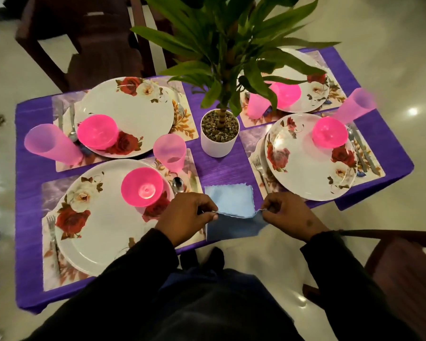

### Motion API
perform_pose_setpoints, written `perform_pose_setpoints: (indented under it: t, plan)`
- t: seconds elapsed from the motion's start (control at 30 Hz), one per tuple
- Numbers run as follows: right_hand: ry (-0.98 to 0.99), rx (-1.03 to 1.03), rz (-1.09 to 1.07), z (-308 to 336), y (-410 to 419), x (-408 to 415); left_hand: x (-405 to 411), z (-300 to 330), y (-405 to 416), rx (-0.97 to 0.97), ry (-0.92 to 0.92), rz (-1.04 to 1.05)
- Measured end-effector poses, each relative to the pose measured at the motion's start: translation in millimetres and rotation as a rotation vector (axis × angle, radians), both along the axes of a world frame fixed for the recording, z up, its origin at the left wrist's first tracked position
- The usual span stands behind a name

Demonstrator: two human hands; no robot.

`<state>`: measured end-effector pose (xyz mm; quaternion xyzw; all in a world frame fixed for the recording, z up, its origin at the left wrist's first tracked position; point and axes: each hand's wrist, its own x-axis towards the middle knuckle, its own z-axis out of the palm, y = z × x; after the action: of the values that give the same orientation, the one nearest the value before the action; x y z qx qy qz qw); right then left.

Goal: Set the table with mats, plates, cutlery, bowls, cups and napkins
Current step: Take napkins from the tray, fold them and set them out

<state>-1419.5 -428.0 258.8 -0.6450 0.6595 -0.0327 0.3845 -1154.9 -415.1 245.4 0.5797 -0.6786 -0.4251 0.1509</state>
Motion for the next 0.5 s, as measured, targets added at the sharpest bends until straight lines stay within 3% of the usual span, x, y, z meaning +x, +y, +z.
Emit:
perform_pose_setpoints:
  t: [0.2,0.5]
  plan:
    - [-0.025,-0.147,-0.225,-42.7,-15.1,7.4,-1.5,-41.7,-29.9,-0.040,-0.040,0.156]
    - [0.067,-0.090,-0.290,-89.7,-47.6,22.2,-25.8,-81.5,-62.8,0.043,-0.201,0.174]
